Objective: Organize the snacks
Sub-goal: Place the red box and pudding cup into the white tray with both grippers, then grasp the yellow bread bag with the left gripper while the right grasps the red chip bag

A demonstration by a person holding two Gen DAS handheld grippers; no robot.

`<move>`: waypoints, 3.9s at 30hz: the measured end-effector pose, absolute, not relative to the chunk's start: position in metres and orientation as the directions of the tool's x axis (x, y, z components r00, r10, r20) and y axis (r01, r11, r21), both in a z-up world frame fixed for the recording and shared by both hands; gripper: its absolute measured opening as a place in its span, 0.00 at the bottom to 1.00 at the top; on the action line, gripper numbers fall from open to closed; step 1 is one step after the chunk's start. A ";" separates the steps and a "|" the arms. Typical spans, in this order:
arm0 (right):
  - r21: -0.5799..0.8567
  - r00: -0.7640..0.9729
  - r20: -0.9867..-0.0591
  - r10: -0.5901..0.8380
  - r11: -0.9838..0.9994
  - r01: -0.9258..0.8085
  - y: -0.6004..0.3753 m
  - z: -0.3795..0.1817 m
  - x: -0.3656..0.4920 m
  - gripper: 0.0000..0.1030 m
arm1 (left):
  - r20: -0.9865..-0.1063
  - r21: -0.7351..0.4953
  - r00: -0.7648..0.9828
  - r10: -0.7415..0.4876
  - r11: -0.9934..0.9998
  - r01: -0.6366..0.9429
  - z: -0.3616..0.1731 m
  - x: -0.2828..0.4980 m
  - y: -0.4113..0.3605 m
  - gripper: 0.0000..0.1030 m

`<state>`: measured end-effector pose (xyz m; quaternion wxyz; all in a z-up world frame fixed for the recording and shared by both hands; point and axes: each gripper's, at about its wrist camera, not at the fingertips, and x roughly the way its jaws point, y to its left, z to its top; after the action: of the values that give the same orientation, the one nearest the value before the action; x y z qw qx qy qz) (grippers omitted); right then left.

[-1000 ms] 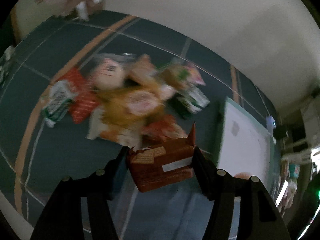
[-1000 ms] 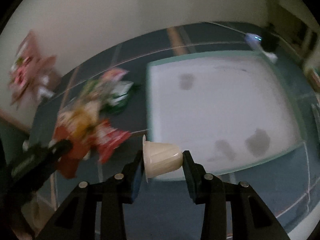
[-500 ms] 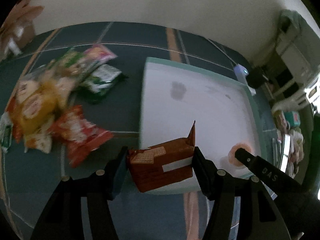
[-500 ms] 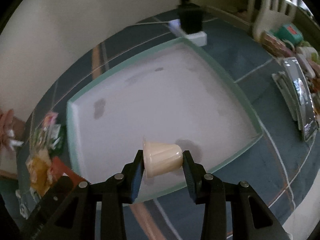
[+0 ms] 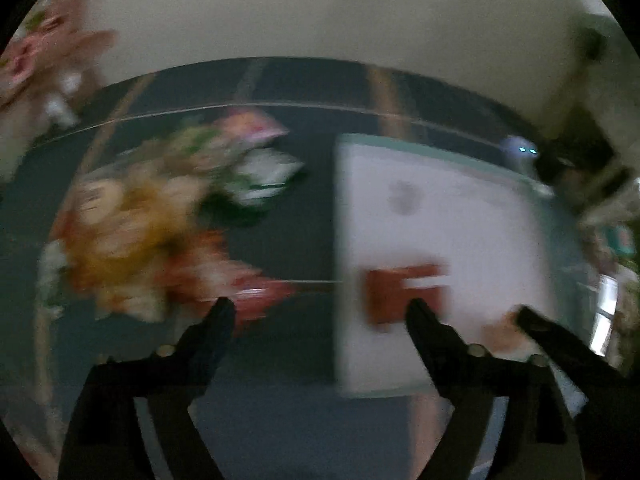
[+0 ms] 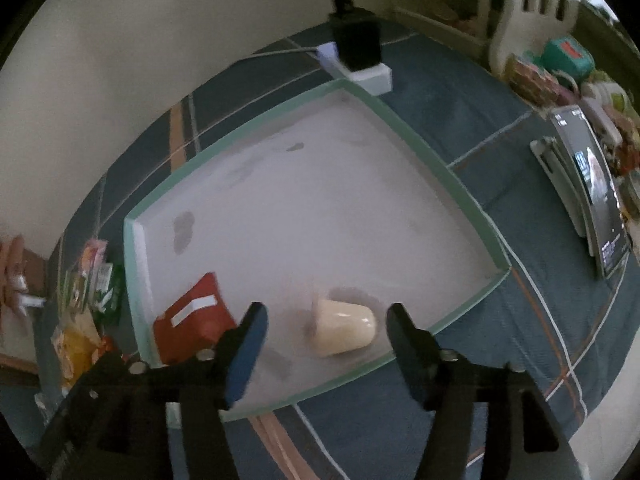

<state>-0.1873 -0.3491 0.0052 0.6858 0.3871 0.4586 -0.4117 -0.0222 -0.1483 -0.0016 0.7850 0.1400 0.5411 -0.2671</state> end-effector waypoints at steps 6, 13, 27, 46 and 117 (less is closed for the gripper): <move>0.114 0.248 -0.946 -0.208 0.501 0.858 -0.318 0.012 -0.155 0.75 | -0.945 0.013 0.307 -0.115 0.923 0.384 -0.009 0.031 -0.082 0.92; 0.180 0.342 -0.931 -0.127 0.655 0.734 -0.257 0.013 -0.110 0.75 | -0.942 0.018 0.332 -0.037 0.987 0.162 -0.010 0.073 0.002 0.92; 0.230 0.394 -0.917 -0.058 0.732 0.642 -0.197 -0.005 -0.043 1.00 | -0.955 -0.012 0.298 -0.017 1.000 0.019 -0.022 0.103 0.057 1.00; 0.113 0.343 -0.936 -0.073 0.863 0.492 -0.194 -0.036 0.025 1.00 | -0.917 -0.083 0.357 -0.176 0.962 0.261 -0.007 0.133 -0.015 1.00; 0.264 0.453 -0.892 -0.012 0.799 0.540 -0.229 0.026 -0.028 0.53 | -0.893 -0.154 0.321 -0.315 0.884 0.441 0.040 0.077 -0.060 0.50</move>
<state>-0.0276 -0.2286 0.0257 0.8093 0.2670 0.4947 -0.1703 0.0769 -0.0601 0.0398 0.8105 0.0587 0.5341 -0.2332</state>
